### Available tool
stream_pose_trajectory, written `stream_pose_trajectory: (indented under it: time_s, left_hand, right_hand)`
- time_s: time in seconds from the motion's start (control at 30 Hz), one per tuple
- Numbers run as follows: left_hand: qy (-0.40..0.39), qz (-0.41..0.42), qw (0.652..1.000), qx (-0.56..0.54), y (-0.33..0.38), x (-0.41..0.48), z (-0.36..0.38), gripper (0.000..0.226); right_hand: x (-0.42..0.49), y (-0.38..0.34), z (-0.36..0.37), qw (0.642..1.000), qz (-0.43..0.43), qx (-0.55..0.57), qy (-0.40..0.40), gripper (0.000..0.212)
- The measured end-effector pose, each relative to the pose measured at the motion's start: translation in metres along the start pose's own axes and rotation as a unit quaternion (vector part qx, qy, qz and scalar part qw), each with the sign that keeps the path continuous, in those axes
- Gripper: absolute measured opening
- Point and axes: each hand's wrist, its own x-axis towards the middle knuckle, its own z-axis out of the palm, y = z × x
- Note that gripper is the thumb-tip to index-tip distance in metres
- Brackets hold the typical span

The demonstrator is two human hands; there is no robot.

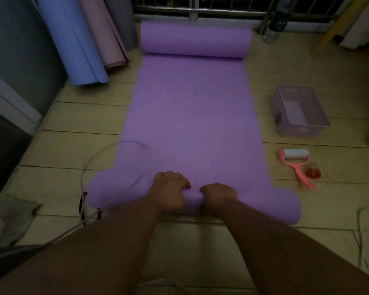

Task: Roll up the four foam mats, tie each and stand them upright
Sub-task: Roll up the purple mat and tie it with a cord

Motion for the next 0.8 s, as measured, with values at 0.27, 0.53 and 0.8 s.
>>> stream_pose_trajectory:
  time_s: [0.27,0.53,0.8]
  left_hand:
    - [-0.086,-0.001,0.985,0.148,-0.002,0.008,0.006,0.058]
    - [-0.124,-0.078,0.988,0.049,-0.009,0.005,0.024,0.034]
    - [-0.145,-0.049,0.988,0.016,-0.01,0.004,0.024,0.033]
  right_hand:
    - [0.002,-0.003,-0.008,0.999,-0.033,0.034,-0.02,0.053]
    - [-0.005,-0.005,0.011,0.987,-0.11,-0.057,0.106,0.092]
    - [-0.001,-0.007,0.007,0.997,-0.069,-0.033,-0.021,0.044]
